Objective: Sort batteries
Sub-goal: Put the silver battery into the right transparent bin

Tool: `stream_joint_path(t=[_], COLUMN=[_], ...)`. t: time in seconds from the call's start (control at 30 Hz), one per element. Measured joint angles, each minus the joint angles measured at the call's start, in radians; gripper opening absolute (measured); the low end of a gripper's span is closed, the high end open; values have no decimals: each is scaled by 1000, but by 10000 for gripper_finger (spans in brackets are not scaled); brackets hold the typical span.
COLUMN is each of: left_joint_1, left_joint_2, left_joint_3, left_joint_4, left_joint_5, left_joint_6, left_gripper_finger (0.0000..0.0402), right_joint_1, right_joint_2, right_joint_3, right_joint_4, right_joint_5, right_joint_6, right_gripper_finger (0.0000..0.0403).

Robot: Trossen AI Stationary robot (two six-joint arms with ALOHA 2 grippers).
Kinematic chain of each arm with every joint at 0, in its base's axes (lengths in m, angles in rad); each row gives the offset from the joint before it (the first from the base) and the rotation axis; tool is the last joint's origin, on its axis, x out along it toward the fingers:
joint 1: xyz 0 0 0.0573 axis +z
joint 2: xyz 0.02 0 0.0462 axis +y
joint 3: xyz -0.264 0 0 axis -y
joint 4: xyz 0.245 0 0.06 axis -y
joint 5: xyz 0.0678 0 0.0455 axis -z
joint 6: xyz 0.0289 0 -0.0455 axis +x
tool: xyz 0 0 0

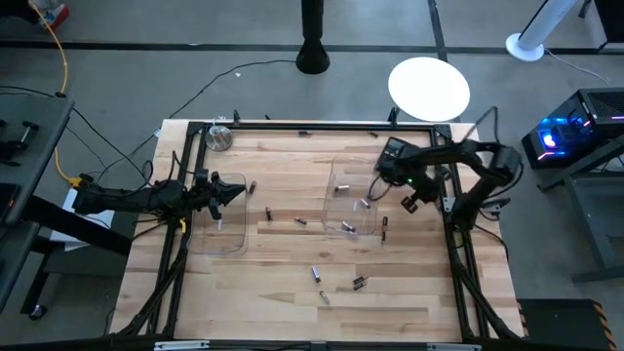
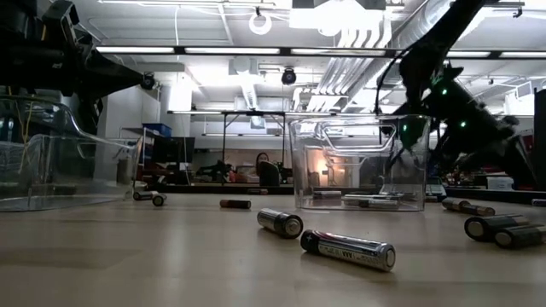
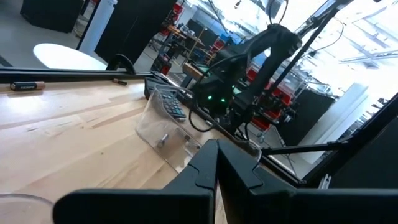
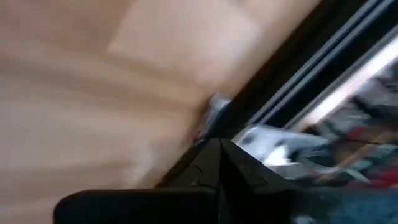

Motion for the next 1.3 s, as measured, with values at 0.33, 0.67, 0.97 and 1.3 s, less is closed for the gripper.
stream_joint_path(t=[0.33,0.67,0.97,1.3], left_joint_1=[0,0,0,0], left_joint_2=[1,1,1,1], left_joint_3=[0,0,0,0], left_joint_4=[0,0,0,0], left_joint_5=[2,2,2,2], left_joint_6=[0,0,0,0], left_gripper_finger=[0,0,0,0], right_joint_1=[-63,-66,-41,-45], right_joint_2=[131,88,-37,-90], right_joint_3=[10,27,164,280], right_joint_4=[53,72,62,-77], right_joint_5=[50,67,12,33], right_joint_6=[-95,-128,-96,-128], right_gripper_finger=[0,0,0,0])
